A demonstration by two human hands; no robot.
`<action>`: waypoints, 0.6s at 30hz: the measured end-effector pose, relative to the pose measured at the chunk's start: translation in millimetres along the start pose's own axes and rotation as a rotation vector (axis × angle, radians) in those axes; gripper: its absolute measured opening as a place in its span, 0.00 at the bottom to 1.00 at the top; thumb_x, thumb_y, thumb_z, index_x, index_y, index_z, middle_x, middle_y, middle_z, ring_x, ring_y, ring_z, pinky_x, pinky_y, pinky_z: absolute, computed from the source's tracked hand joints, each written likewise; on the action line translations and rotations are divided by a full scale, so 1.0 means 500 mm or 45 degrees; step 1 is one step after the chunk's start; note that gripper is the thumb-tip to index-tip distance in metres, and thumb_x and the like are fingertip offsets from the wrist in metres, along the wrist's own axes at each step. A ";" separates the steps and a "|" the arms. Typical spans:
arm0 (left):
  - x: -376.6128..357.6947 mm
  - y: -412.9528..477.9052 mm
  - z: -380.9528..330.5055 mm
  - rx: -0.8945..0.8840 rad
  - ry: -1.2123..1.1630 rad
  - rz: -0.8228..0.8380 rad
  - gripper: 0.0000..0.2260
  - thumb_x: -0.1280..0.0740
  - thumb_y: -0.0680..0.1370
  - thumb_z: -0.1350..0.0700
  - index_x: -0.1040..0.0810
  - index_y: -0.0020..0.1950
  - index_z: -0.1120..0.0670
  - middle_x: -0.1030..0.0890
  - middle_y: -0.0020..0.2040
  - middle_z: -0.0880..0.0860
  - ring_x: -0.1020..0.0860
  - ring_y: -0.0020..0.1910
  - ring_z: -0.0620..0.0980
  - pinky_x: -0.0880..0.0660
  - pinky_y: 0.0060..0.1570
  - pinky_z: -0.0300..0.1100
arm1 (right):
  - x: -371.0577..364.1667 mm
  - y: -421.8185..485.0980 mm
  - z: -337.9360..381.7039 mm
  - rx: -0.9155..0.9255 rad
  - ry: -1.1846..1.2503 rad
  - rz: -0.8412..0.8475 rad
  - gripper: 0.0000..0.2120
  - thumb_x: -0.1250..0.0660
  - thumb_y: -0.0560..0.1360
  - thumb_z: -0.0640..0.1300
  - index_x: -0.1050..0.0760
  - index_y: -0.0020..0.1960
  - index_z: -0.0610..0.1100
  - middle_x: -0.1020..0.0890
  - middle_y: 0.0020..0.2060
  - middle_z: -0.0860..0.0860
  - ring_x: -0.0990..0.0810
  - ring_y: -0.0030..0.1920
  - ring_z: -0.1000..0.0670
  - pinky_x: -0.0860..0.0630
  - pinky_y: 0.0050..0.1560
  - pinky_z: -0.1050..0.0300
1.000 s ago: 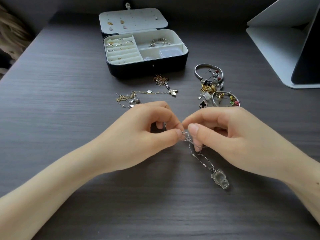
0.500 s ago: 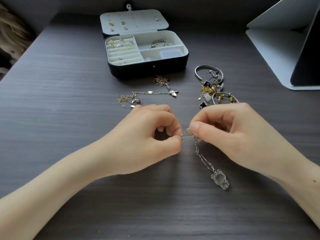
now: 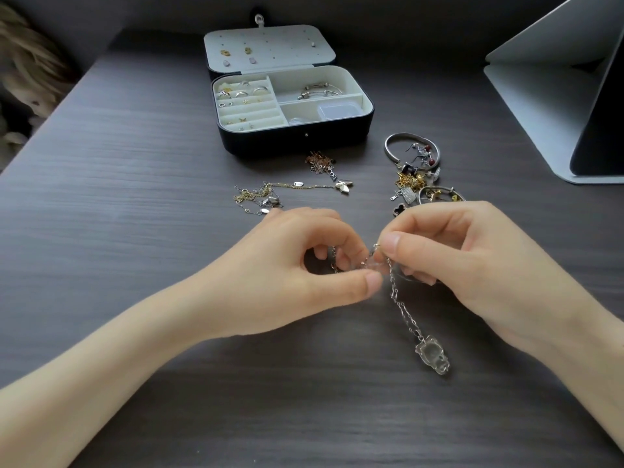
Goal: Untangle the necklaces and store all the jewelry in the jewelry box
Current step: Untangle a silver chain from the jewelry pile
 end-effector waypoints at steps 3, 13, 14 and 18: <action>0.006 0.002 0.001 0.001 -0.125 -0.036 0.08 0.34 0.69 0.41 0.21 0.36 0.43 0.25 0.36 0.44 0.28 0.38 0.45 0.30 0.40 0.38 | -0.004 -0.001 -0.003 -0.011 -0.047 0.027 0.09 0.34 0.69 0.45 0.22 0.31 0.46 0.21 0.26 0.55 0.27 0.27 0.61 0.32 0.32 0.72; 0.018 -0.011 -0.031 -0.206 0.502 -0.274 0.06 0.37 0.69 0.50 0.22 0.35 0.49 0.25 0.36 0.44 0.26 0.39 0.48 0.34 0.46 0.48 | -0.032 -0.010 -0.010 -0.001 -0.111 0.309 0.11 0.39 0.74 0.48 0.24 0.37 0.43 0.23 0.30 0.54 0.29 0.31 0.59 0.31 0.36 0.69; 0.019 -0.011 -0.031 -0.201 0.546 -0.291 0.06 0.38 0.69 0.50 0.23 0.35 0.48 0.25 0.36 0.44 0.26 0.39 0.48 0.35 0.46 0.48 | -0.033 -0.011 -0.011 0.002 -0.119 0.324 0.12 0.39 0.74 0.48 0.25 0.38 0.42 0.24 0.30 0.54 0.28 0.32 0.58 0.31 0.36 0.68; 0.037 -0.007 -0.011 -0.036 0.194 -0.356 0.05 0.36 0.68 0.52 0.21 0.35 0.49 0.24 0.34 0.44 0.25 0.37 0.44 0.31 0.42 0.38 | -0.034 -0.016 -0.010 -0.002 -0.192 0.379 0.11 0.37 0.74 0.52 0.24 0.38 0.47 0.22 0.32 0.51 0.25 0.35 0.48 0.26 0.41 0.52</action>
Point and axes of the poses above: each hand's wrist, its own y-axis towards the middle knuckle, its own x-axis out of the back of the hand, z = x × y, the point moved 7 cm from there along y, towards the middle knuckle
